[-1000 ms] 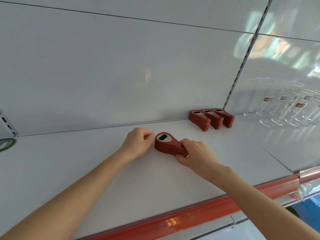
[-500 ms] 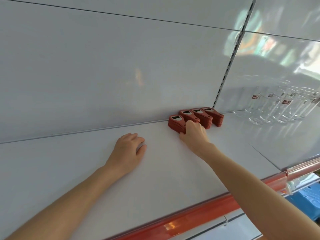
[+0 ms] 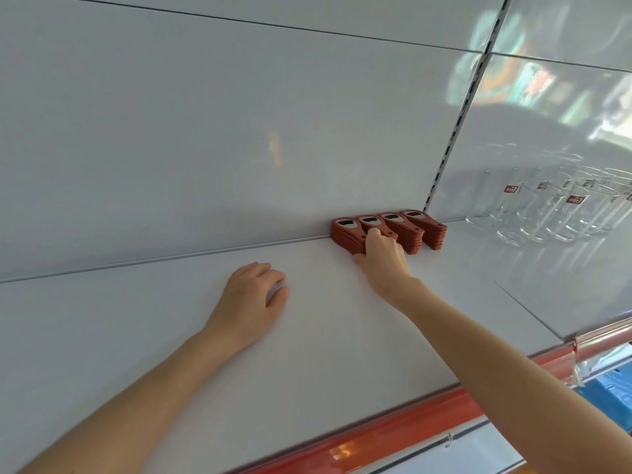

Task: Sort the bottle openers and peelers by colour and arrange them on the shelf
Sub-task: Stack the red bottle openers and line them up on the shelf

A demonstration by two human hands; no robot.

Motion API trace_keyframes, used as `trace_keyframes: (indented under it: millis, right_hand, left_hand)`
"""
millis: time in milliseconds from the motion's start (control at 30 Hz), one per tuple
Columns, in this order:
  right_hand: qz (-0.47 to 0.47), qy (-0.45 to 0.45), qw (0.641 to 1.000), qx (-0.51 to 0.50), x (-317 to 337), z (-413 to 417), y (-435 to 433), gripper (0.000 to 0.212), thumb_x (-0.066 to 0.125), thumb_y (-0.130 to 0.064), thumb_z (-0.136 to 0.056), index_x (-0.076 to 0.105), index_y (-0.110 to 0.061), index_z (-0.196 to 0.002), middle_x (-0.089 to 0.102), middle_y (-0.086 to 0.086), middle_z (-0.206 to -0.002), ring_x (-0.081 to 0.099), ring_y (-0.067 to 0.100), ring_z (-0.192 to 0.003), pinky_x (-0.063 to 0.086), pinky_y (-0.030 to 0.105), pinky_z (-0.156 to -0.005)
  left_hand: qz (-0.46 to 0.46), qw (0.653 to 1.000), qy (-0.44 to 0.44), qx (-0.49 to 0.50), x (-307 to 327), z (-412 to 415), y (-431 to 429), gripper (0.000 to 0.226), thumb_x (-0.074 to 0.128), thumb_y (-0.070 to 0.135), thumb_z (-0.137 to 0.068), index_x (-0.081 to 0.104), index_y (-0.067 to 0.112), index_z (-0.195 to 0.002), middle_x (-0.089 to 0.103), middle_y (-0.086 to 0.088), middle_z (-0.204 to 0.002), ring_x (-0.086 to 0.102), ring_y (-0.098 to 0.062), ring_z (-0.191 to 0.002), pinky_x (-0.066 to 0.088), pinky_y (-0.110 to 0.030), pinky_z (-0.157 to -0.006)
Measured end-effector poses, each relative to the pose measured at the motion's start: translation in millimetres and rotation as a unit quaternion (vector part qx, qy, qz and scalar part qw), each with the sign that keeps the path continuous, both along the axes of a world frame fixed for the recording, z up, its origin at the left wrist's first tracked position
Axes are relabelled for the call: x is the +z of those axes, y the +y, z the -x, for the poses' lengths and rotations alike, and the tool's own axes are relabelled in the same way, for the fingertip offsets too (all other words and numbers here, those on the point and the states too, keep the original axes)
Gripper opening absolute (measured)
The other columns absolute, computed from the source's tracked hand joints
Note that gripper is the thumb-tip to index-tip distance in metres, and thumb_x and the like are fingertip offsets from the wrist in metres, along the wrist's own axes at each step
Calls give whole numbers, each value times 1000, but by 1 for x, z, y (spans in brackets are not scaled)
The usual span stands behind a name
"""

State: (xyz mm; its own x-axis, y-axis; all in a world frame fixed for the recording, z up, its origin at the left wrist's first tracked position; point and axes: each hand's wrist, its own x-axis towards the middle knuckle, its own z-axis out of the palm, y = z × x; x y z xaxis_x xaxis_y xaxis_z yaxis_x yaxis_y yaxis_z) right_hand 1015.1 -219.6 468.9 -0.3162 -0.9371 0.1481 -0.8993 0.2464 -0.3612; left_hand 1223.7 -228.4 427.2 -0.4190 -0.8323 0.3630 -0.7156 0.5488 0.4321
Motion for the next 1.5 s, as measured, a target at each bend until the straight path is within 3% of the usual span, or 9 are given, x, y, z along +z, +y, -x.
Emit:
trace_keyframes:
  millis: [200, 300, 567, 900, 1033, 1167, 1333, 1433, 1500]
  right_hand:
    - [8, -26, 1000, 5, 1, 5, 3, 33, 57, -24, -89, 46, 0, -109, 60, 18, -108, 53, 36, -102, 35, 33, -70]
    - [47, -24, 999, 14, 3, 6, 6, 41, 55, -35, -90, 49, -5, -117, 63, 15, -104, 55, 35, -100, 40, 36, -75]
    - [87, -17, 996, 26, 1, 8, 7, 30, 39, -19, -96, 58, -3, -113, 64, 18, -107, 55, 38, -98, 45, 43, -81]
    - [42, -26, 997, 56, -5, 11, 6, 38, 52, -9, -88, 43, -7, -125, 58, 17, -114, 52, 35, -104, 44, 38, -80]
    - [35, -16, 998, 53, -6, 10, 5, 36, 51, -8, -89, 42, -5, -124, 57, 18, -114, 52, 36, -104, 44, 39, -79]
    - [15, -12, 998, 63, 2, 11, 8, 37, 52, -13, -88, 42, -5, -123, 59, 18, -107, 54, 36, -100, 40, 34, -73]
    - [8, 5, 996, 86, 27, 13, 30, 26, 51, -29, -89, 49, -9, -105, 47, -2, -70, 49, 27, -77, 34, 31, -59]
    - [31, 20, 989, 141, 43, 1, 41, 30, 50, -33, -91, 55, -13, -114, 60, 2, -91, 55, 26, -91, 39, 31, -71]
    - [42, 8, 980, 193, 46, -15, 39, 22, 51, -33, -91, 59, -16, -102, 62, 2, -94, 54, 24, -92, 39, 30, -76]
  left_hand:
    - [-17, 1000, -7, 3, -1, 0, 1, 60, 33, 44, -78, 65, 5, -111, 59, -15, -120, 47, -28, -122, 28, -29, -103]
    - [-16, 1000, 2, -3, -2, -1, 0, 66, 29, 50, -77, 66, 4, -107, 62, -13, -114, 49, -28, -119, 30, -28, -100]
    - [-12, 1000, 6, -6, 4, 0, 4, 76, 20, 53, -71, 67, 3, -104, 64, -15, -105, 53, -26, -113, 26, -21, -90]
    - [-23, 1000, -6, -2, 3, -2, 2, 78, 20, 56, -71, 65, 5, -109, 62, -12, -115, 49, -26, -119, 28, -24, -99]
    - [-19, 1000, -9, 5, 2, -1, 2, 61, 33, 48, -79, 65, 6, -111, 60, -13, -120, 47, -27, -122, 28, -27, -103]
    - [-26, 1000, -4, 6, 5, -2, 2, 56, 37, 42, -79, 66, 5, -108, 61, -13, -117, 49, -29, -119, 31, -29, -102]
    - [-20, 999, -40, -26, 22, -8, 3, 78, 23, 61, -70, 62, 7, -109, 62, -8, -113, 53, -24, -110, 35, -24, -92]
    - [-7, 997, -70, -32, 39, -23, 12, 68, 32, 60, -80, 58, 12, -121, 56, -4, -126, 49, -17, -117, 31, -19, -95]
    - [31, 996, -77, -25, 47, -43, 22, 66, 29, 54, -78, 53, 18, -128, 52, 2, -133, 45, -14, -124, 26, -14, -95]
